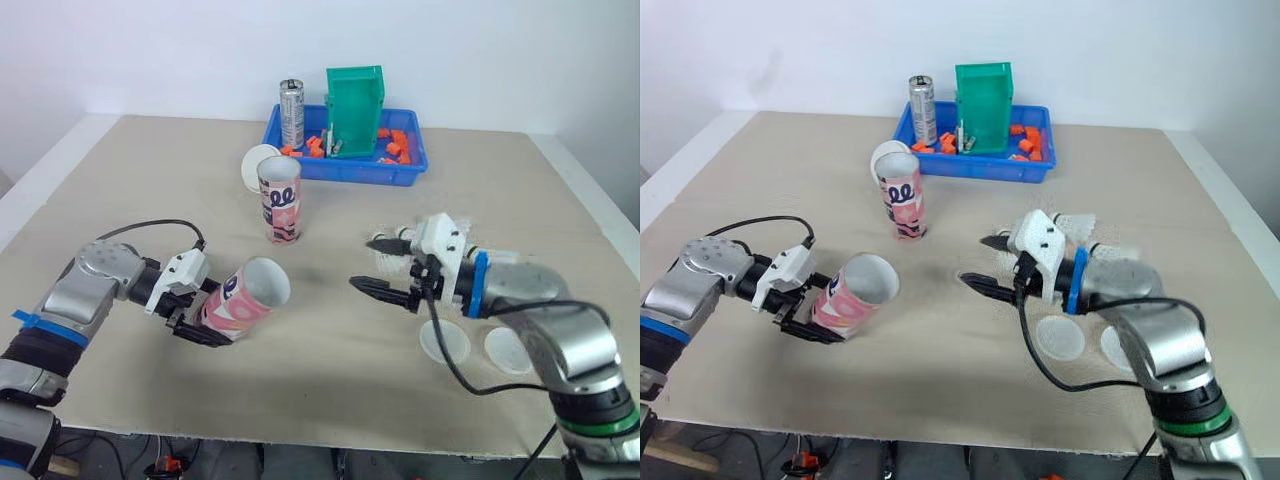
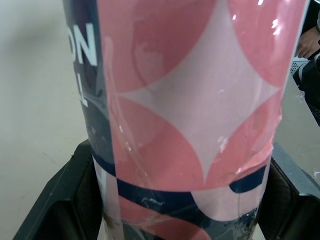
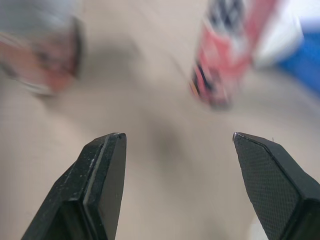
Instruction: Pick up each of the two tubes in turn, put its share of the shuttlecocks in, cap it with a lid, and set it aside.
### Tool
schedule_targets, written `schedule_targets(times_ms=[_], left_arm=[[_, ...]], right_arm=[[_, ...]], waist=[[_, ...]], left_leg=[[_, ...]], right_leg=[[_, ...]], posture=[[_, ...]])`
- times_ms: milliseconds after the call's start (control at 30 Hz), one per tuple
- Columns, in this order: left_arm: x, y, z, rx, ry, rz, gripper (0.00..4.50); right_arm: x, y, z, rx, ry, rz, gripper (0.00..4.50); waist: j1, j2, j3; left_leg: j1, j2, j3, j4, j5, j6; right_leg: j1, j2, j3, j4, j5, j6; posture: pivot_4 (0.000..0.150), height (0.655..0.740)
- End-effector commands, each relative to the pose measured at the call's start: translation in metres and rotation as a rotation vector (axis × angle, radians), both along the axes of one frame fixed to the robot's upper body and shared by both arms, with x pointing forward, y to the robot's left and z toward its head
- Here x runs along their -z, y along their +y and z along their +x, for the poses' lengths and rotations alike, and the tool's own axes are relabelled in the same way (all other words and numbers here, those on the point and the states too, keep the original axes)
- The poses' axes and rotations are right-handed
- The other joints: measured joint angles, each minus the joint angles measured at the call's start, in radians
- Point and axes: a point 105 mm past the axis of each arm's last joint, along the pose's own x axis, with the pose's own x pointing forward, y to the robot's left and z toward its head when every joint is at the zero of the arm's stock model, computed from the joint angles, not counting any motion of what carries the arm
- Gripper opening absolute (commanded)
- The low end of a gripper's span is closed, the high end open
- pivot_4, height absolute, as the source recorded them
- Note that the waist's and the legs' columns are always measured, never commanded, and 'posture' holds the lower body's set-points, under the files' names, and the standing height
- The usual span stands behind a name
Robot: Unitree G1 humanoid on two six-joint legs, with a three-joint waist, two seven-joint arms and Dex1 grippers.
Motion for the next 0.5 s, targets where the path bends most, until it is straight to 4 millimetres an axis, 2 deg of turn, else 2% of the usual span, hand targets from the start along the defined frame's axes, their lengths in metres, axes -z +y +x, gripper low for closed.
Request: schedule_targets(times_ms=[33,133,267,500], left_arm=[[0.000,0.001,-0.003,0.004,-0.005,0.013,3.62],[-0.001,0.000,-0.005,0.004,-0.005,0.009,3.62],[-0.005,0.000,-0.004,0.004,-0.011,0.007,3.62],[-0.008,0.000,-0.004,0.004,-0.017,0.004,3.62]], right_arm=[[-0.011,-0.001,0.004,0.067,-0.061,-0.003,3.68],[0.001,-0.009,0.012,0.137,-0.038,-0.022,3.68],[0.007,-0.018,0.019,0.192,-0.018,-0.027,3.68],[0.018,-0.021,0.020,0.223,0.027,-0.037,3.68]], waist=[[-0.001,0.000,0.000],[-0.001,0.000,0.000],[-0.002,0.000,0.000],[-0.002,0.000,0.000]], left_leg=[[0.000,0.000,0.000,0.000,0.000,0.000],[0.000,0.000,0.000,0.001,0.000,0.000],[0.000,0.000,0.000,0.000,0.000,0.000],[0.000,0.000,0.000,0.000,0.000,0.000]], right_leg=[[0.000,0.000,0.000,0.000,0.000,0.000],[0.000,0.000,0.000,0.000,0.000,0.000],[0.000,0.000,0.000,0.000,0.000,0.000],[0.000,0.000,0.000,0.000,-0.001,0.000]], posture=[[0.150,0.7362],[0.150,0.7362],[0.150,0.7362],[0.150,0.7362]])
